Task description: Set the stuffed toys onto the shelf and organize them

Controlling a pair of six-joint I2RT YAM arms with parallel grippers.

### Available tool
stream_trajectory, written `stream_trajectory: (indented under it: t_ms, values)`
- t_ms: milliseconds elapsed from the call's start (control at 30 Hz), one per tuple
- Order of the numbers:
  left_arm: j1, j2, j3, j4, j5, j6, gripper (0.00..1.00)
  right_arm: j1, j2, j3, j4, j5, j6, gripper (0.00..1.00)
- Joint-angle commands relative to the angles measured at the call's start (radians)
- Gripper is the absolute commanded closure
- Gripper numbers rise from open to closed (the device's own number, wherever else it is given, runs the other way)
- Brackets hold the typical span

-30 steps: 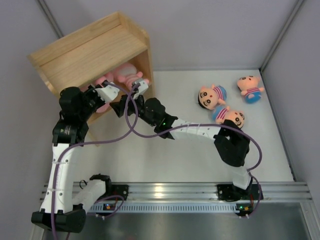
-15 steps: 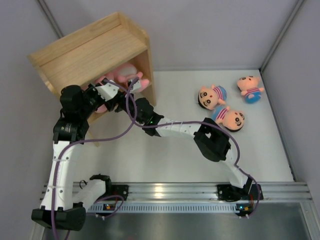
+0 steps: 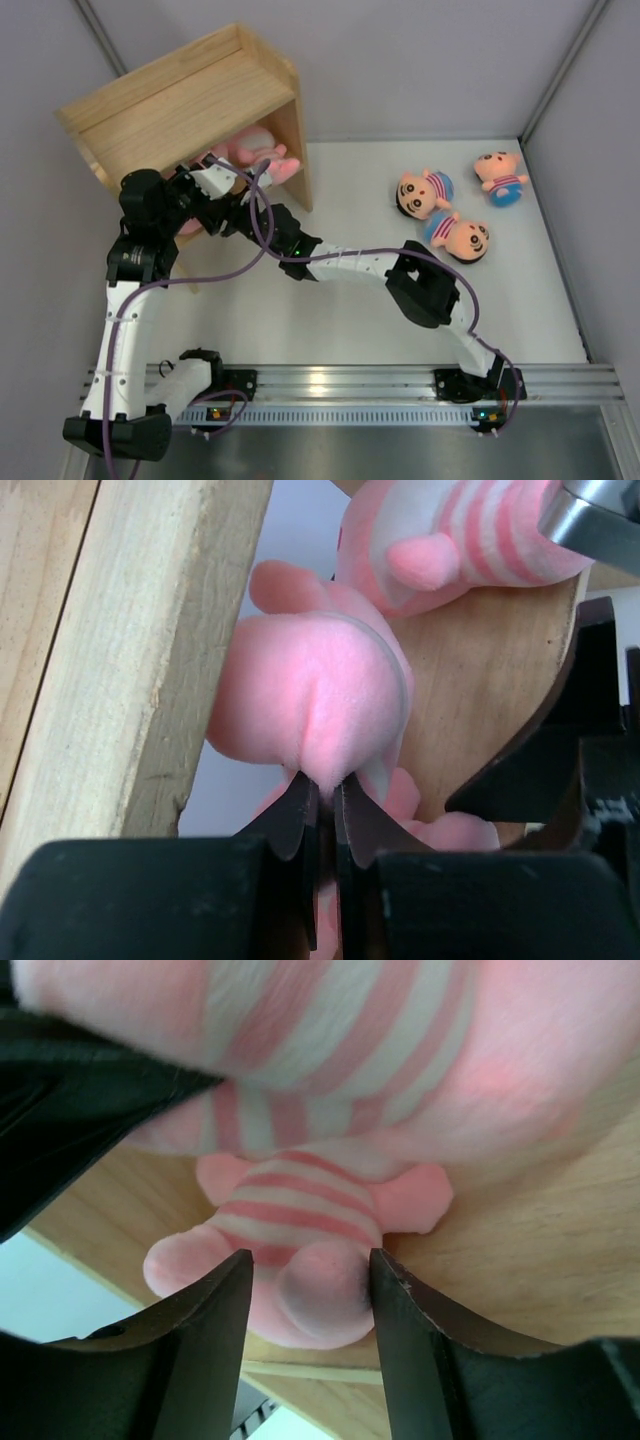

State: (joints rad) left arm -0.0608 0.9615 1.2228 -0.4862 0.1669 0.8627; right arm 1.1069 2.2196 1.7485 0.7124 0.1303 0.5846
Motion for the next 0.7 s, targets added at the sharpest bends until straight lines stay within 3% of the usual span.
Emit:
stream_trajectory:
  t_ms: [0, 133, 233, 433, 667]
  values:
    - [-0.002, 0.008, -0.012, 0.123, 0.003, 0.012, 0.96, 0.016, -0.060, -0.018, 0.021, -0.001, -0.005, 0.48]
    - [-0.002, 0.022, -0.042, 0.164, -0.021, 0.041, 0.96, 0.002, -0.156, -0.131, 0.047, 0.020, 0.009, 0.33]
    - [-0.004, 0.023, -0.069, 0.199, -0.044, 0.077, 0.95, -0.013, -0.251, -0.237, 0.061, 0.025, -0.015, 0.29]
    - [-0.013, 0.026, -0.121, 0.284, -0.081, 0.159, 0.93, -0.024, -0.405, -0.408, -0.031, 0.075, -0.086, 0.27]
    - [-0.031, 0.043, -0.178, 0.319, -0.092, 0.232, 0.89, -0.045, -0.544, -0.573, -0.016, 0.135, -0.092, 0.27]
